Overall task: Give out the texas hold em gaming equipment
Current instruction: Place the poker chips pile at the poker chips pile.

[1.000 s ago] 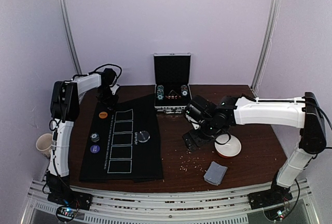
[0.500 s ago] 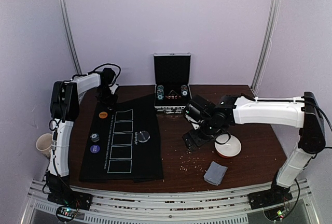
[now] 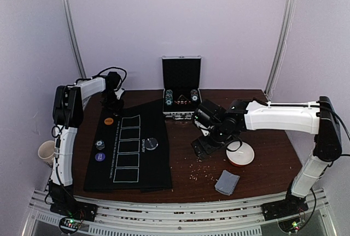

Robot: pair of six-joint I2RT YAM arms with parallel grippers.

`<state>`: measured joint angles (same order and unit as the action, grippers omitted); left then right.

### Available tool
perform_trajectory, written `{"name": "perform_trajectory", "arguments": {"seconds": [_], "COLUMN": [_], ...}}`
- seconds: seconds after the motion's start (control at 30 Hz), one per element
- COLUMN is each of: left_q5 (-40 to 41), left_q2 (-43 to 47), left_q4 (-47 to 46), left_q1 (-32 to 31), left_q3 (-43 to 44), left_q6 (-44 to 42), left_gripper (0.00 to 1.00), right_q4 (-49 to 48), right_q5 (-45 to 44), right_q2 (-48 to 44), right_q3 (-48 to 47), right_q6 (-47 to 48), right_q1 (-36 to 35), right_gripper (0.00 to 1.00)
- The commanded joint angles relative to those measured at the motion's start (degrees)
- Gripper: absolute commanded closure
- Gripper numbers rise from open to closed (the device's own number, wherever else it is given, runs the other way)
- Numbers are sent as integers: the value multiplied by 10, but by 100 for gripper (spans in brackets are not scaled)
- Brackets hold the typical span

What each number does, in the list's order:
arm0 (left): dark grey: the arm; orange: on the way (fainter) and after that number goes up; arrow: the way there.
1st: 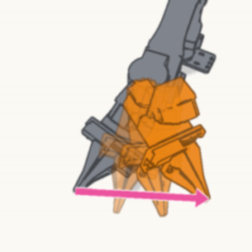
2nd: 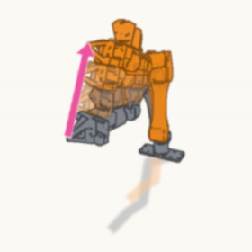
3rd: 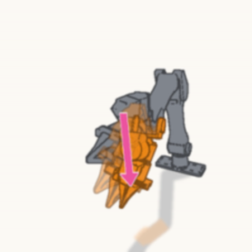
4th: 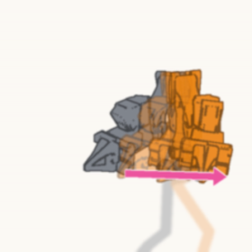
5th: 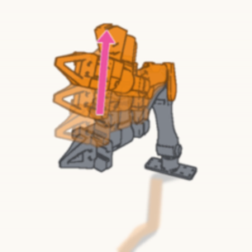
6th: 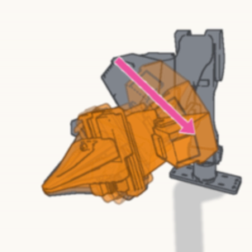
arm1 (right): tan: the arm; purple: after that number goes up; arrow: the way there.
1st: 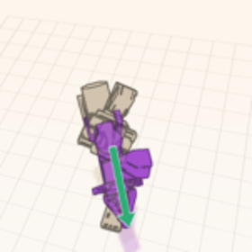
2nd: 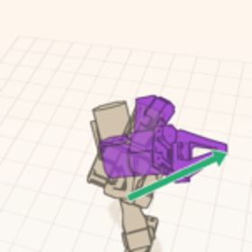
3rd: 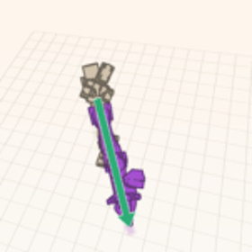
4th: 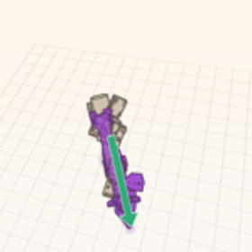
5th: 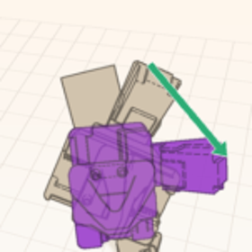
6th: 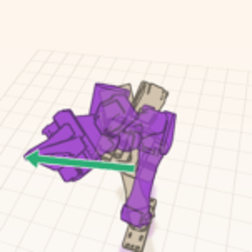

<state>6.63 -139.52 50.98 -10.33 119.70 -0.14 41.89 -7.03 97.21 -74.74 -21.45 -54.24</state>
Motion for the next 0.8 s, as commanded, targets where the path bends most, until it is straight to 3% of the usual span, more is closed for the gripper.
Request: {"name": "perform_trajectory", "arguments": {"seconds": [0.0, 0.43, 0.63, 0.77], "left_q5": [8, -32, -32, -42], "left_q2": [-8, 54, 134, 210], "left_q4": [-4, -42, -52, -52], "left_q1": [9, 10, 10, 8], "left_q3": [-3, -9, -7, -45], "left_q6": [-4, -8, -1, 16], "left_gripper": [44, 19, 16, 16], "right_q4": [14, 7, 12, 76], "right_q5": [2, 6, -28, -63], "right_q2": [7, -5, -31, -59], "right_q3": [-14, -26, -45, -54], "right_q6": [-8, -9, -20, -89], "right_q1": [-1, -1, 0, -1], "right_gripper": [0, 0, 0, 0]}}
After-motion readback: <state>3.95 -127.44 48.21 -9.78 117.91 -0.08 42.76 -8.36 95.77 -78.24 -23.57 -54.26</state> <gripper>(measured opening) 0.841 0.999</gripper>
